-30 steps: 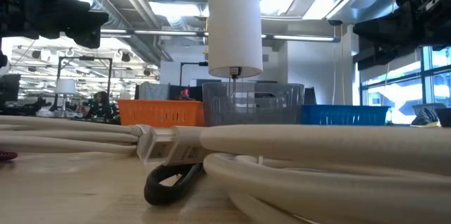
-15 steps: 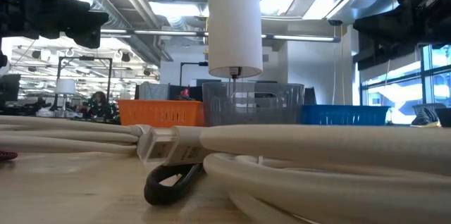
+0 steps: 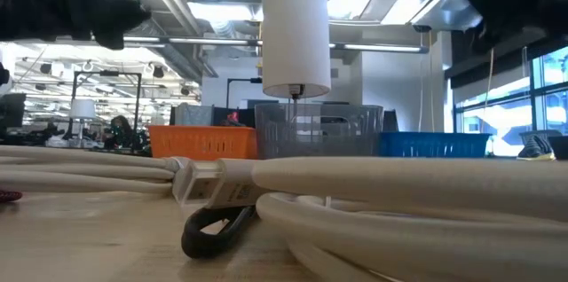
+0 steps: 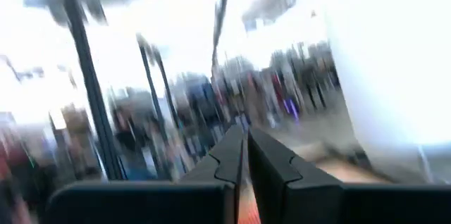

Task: Pick & Place USB Port
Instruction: Put the brown HDMI cable into the black bin

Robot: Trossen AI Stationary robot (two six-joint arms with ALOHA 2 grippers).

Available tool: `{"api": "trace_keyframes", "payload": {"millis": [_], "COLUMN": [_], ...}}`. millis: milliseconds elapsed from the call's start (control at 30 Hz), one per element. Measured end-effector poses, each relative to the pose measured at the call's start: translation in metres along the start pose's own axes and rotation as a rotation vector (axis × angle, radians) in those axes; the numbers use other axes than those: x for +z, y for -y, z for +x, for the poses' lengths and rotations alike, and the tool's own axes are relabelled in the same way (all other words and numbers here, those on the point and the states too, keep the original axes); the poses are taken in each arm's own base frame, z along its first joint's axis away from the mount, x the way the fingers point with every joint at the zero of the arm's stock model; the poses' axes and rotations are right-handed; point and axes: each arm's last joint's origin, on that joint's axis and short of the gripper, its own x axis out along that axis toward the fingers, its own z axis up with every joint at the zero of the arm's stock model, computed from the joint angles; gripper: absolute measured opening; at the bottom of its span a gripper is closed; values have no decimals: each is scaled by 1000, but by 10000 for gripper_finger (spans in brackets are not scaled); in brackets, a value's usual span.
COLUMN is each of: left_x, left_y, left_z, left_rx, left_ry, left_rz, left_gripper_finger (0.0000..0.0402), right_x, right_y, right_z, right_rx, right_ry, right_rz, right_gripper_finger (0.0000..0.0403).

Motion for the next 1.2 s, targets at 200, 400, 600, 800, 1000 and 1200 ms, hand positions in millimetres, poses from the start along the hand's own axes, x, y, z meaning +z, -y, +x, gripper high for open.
{"api": "trace_keyframes", "payload": {"millis": [200,400,600,800,1000,1200], "left_x": [35,92,166,235,266,263], "left_y": [-6,-17,-23,-30,-30,-28], "left_z": [-7,-28,-10,27,54,71], "left_rx": [49,174,139,251,259,242], "left_ry": [372,730,342,245,257,224], "left_rz": [-187,-254,-229,-270,-276,-316], "left_gripper_finger": [176,176,176,176,176,176], "right_x": [50,114,159,182,191,186], "right_y": [-12,-33,-55,-73,-81,-79], "right_z": [3,29,91,149,178,177], "right_rx": [37,24,-2,-8,-11,-27], "right_ry": [208,205,-23,-136,-188,-385], "right_rz": [-73,-197,-244,-358,-376,-388], "right_gripper_finger": [28,28,28,28,28,28]}}
